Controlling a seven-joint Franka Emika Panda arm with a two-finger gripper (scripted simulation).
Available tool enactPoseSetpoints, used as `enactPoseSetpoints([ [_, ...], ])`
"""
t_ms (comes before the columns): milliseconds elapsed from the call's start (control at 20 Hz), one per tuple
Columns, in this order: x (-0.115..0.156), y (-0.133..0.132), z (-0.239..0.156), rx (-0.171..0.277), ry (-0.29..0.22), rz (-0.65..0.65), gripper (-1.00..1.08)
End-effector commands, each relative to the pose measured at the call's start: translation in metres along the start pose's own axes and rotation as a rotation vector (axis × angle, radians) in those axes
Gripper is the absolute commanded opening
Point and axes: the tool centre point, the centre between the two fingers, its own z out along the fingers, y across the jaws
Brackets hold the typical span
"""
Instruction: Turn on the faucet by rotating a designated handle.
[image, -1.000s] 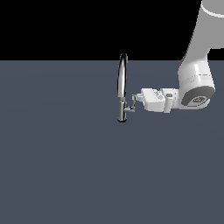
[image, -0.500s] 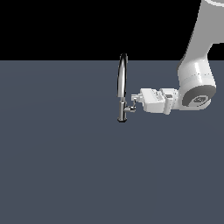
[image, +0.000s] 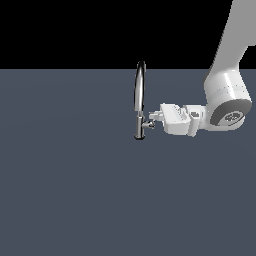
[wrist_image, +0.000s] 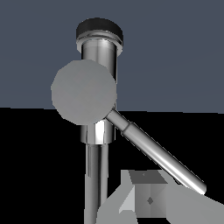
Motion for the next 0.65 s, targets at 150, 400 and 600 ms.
enactPoseSetpoints([
  [150, 0.010, 0.008, -0.002, 0.002, 0.001, 0.002, -1.00],
  [400, 0.046, 0.024, -0.006, 0.006, 0.003, 0.015, -1.00],
  [600, 0.065, 0.032, -0.008, 0.008, 0.003, 0.022, -1.00],
])
